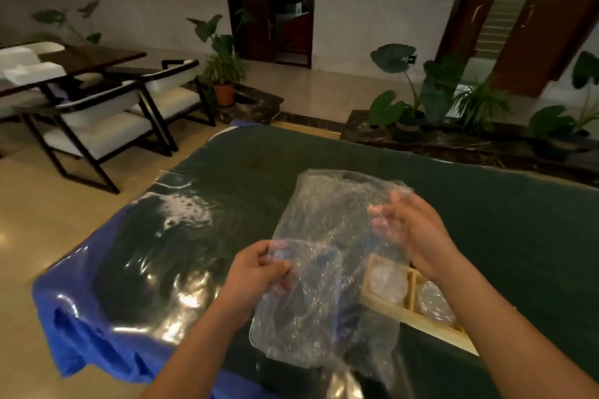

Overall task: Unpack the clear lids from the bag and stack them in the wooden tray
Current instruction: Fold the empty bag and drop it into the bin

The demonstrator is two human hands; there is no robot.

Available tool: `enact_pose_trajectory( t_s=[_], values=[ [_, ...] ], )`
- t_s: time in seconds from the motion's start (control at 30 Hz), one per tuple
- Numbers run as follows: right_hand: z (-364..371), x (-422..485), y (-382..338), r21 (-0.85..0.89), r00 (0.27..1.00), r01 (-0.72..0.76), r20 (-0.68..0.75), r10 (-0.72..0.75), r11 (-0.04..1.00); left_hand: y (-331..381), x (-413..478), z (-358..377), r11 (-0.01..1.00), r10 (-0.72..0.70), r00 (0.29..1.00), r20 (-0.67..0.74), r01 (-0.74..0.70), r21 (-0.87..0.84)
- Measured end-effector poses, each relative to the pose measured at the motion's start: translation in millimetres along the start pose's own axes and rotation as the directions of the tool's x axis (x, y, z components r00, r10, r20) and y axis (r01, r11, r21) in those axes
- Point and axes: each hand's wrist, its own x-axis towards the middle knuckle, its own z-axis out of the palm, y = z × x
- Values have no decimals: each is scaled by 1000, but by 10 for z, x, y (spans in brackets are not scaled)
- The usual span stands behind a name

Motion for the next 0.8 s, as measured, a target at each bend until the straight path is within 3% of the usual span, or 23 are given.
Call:
enact_pose_trajectory(
  t_s=[0.07, 0.17, 0.23, 0.37, 0.47, 0.57, 0.7, 0.77, 0.8],
  values=[
    [-94, -124, 25, -26, 998, -56, 22, 56, 998, -3, -2, 144, 996, 6, 997, -78, -12, -85],
    [-103, -418, 286, -302, 988, -131, 44, 151, 944, 10, 4, 301, 989, 36, 990, -136, -55, -139],
    [-119, -548, 425, -369, 994, -101, -68, 82, 924, 21, 8, 368, 987, 59, 978, -201, -88, -137],
    [-266, -662, 425, -302, 976, -11, -210, -55, 953, 30, -28, 474, 981, 96, 945, -312, -143, -131],
    [-313, -778, 445, -141, 988, -89, -140, 69, 986, 75, -56, 575, 971, 133, 932, -339, -191, -146],
    [-347, -935, 529, -181, 983, -180, -65, 171, 967, 120, -17, 583, 958, 127, 919, -374, -211, -193],
    [-444, -1033, 606, -186, 979, -121, -182, 87, 975, 121, -14, 548, 955, 142, 930, -338, -219, -202],
    [-462, -1043, 593, -154, 974, -92, -222, 56, 984, 139, -38, 552, 960, 53, 976, -210, -108, -260],
    [-476, -1038, 591, -133, 969, -74, -244, 40, 988, 144, -49, 551, 956, -41, 995, -90, 13, -294]
  ],
)
